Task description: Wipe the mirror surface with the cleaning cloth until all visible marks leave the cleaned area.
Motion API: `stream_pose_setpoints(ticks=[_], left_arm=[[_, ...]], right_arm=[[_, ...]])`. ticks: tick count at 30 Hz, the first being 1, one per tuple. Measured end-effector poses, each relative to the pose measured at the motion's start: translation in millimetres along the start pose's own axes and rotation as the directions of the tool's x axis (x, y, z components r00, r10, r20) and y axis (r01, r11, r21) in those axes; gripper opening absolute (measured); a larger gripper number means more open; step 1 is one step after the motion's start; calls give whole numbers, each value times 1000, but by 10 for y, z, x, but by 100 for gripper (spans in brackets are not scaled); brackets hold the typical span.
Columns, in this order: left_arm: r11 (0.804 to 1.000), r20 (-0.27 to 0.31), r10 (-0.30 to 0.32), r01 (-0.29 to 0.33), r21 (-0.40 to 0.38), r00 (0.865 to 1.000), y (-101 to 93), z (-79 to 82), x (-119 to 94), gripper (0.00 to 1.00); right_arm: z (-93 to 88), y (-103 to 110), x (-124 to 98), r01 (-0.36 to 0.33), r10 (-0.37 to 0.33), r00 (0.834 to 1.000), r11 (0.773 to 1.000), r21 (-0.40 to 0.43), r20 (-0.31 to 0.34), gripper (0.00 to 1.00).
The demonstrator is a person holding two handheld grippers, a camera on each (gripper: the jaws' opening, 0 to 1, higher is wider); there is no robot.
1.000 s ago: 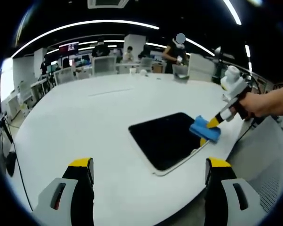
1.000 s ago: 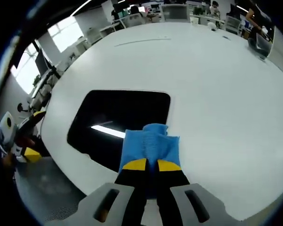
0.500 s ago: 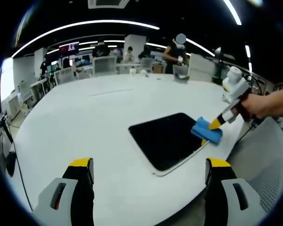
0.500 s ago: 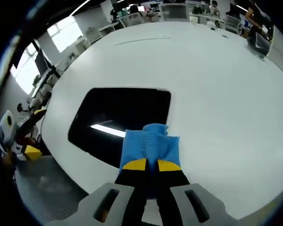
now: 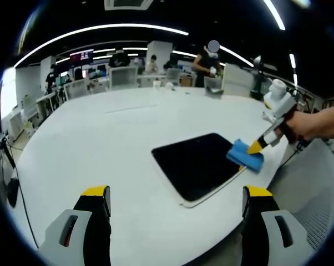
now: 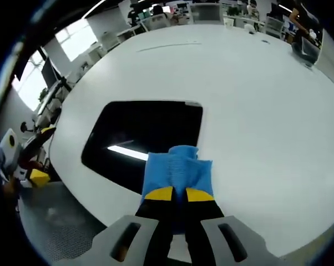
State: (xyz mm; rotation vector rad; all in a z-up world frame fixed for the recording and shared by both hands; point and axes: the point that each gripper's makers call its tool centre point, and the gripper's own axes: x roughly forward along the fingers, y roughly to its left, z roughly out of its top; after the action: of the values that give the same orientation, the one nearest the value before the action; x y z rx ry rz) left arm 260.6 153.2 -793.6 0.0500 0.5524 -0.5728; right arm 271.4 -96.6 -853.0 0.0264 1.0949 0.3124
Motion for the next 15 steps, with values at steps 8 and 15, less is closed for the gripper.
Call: stream_pose_setpoints(ticks=[8,15], left_arm=[[1000,-4,-3,3,7,1000,-10,-5,2,99],[1000,-5,-4,4,13,1000,-15,-5,5,99]], right_arm=[[3,5,0,3,-3,1000,1000,-4,-4,1],[11,52,5,-2,2,1000,1000,-8,-6,1]])
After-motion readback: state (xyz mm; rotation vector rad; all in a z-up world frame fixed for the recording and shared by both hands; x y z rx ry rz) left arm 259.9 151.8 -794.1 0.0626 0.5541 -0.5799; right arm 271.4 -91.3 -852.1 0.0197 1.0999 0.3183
